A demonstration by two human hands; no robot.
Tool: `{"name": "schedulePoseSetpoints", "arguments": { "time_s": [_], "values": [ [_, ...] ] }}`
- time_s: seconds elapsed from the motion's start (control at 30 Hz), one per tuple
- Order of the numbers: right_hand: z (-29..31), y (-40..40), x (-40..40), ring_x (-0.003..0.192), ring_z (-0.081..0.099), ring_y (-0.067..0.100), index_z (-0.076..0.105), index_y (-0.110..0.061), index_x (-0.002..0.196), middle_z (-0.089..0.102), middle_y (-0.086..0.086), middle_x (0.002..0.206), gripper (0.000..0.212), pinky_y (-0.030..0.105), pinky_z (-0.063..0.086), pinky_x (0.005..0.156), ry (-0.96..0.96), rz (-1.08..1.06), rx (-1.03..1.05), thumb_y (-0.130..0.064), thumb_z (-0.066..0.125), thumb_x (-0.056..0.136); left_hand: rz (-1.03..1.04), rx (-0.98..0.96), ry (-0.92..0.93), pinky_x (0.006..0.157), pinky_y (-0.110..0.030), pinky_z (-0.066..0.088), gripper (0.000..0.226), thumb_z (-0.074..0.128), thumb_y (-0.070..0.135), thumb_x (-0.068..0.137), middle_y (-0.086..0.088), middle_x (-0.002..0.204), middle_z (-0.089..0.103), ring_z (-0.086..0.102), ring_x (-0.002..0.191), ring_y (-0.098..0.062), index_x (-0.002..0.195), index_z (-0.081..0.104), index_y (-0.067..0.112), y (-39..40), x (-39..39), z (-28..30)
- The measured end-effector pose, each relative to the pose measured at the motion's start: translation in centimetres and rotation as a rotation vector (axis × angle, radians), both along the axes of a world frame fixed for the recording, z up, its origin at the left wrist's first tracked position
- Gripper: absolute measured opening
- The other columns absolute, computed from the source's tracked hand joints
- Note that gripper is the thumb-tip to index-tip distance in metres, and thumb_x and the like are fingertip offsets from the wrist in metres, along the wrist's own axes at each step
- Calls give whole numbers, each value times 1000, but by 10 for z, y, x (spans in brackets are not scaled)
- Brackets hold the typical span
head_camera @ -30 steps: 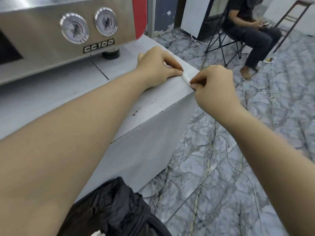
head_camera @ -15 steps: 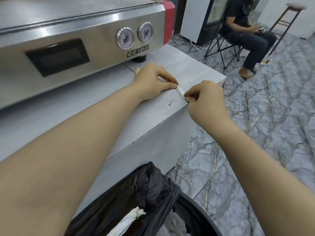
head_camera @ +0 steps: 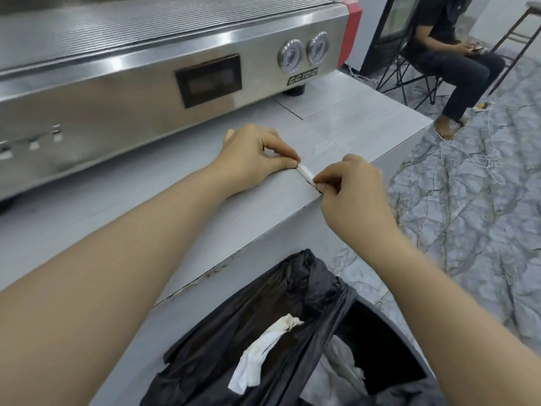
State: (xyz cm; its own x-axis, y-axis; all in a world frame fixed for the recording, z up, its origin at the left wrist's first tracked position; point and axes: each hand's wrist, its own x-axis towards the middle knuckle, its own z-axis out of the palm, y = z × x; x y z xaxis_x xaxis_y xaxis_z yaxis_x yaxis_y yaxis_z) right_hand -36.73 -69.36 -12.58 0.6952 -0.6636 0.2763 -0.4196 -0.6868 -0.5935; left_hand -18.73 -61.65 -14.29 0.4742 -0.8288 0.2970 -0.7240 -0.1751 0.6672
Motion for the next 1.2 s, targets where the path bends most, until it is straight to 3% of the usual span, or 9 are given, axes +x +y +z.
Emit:
{"name": "schedulePoseSetpoints", "arguments": {
  "time_s": [0.2, 0.47, 0.6, 0.77, 0.83, 0.9, 1.0, 1.1, 1.2],
  "values": [
    [2, 56, 0, 70, 55, 21, 74, -9, 82, 54, 5, 81, 24, 39, 50, 62, 2, 93, -4, 7, 56, 80, 63, -29, -22, 95, -57, 41, 27, 64, 63, 72, 20, 88, 70, 59, 90, 2, 87, 76, 45, 70, -5, -4],
    [2, 111, -15, 65, 50, 16, 76, -12, 88, 52, 2, 78, 23, 32, 44, 53, 54, 292, -30, 4, 60, 83, 220, -30, -76, 88, -56, 42, 19, 64, 57, 81, 21, 87, 69, 58, 91, -15, 89, 76, 45, 167, -43, -6],
    [-5, 129, -39, 62, 48, 8, 76, -17, 89, 50, -4, 75, 23, 15, 35, 53, 85, 393, 13, 0, 61, 85, 295, 3, -98, 83, -47, 39, 14, 65, 51, 84, 23, 86, 67, 55, 89, -11, 88, 76, 45, 213, -88, -5],
    [-8, 143, -59, 62, 45, 4, 74, -18, 93, 49, -8, 78, 18, 12, 34, 56, 124, 539, 34, -5, 62, 89, 421, 22, -78, 85, -25, 26, 15, 60, 56, 84, 27, 85, 66, 54, 93, -3, 85, 73, 49, 251, -133, -3],
    [1, 138, -46, 64, 46, 4, 74, -16, 91, 50, -7, 78, 19, 10, 35, 59, 69, 593, 8, -1, 64, 87, 486, -63, -8, 87, -30, 31, 8, 68, 51, 83, 25, 87, 68, 56, 94, -7, 82, 74, 47, 251, -131, 1],
    [13, 127, -19, 68, 49, 9, 74, -11, 88, 53, -2, 78, 18, 13, 38, 62, -3, 648, -61, 4, 64, 85, 535, -144, -29, 86, -46, 40, 2, 74, 41, 84, 23, 86, 69, 58, 92, -9, 83, 76, 42, 242, -116, 8],
    [21, 105, 44, 74, 55, 20, 74, -7, 86, 57, 8, 81, 14, 34, 46, 65, -70, 710, -192, 2, 63, 84, 649, -173, -61, 81, -58, 43, 8, 70, 44, 84, 18, 87, 71, 60, 89, -12, 83, 77, 39, 224, -72, 12],
    [13, 87, 105, 76, 58, 28, 74, -5, 86, 58, 13, 84, 17, 41, 50, 66, -67, 765, -304, 2, 58, 84, 793, -144, -45, 83, -56, 45, 10, 67, 46, 82, 14, 87, 70, 62, 92, -20, 85, 75, 40, 205, -31, 3],
    [-2, 82, 142, 81, 57, 31, 74, -6, 89, 58, 12, 88, 24, 43, 50, 67, -34, 817, -387, 0, 51, 85, 963, -15, -121, 85, -41, 38, 12, 65, 41, 85, 10, 94, 70, 60, 98, -24, 87, 76, 37, 188, -10, -6]
  ]
}}
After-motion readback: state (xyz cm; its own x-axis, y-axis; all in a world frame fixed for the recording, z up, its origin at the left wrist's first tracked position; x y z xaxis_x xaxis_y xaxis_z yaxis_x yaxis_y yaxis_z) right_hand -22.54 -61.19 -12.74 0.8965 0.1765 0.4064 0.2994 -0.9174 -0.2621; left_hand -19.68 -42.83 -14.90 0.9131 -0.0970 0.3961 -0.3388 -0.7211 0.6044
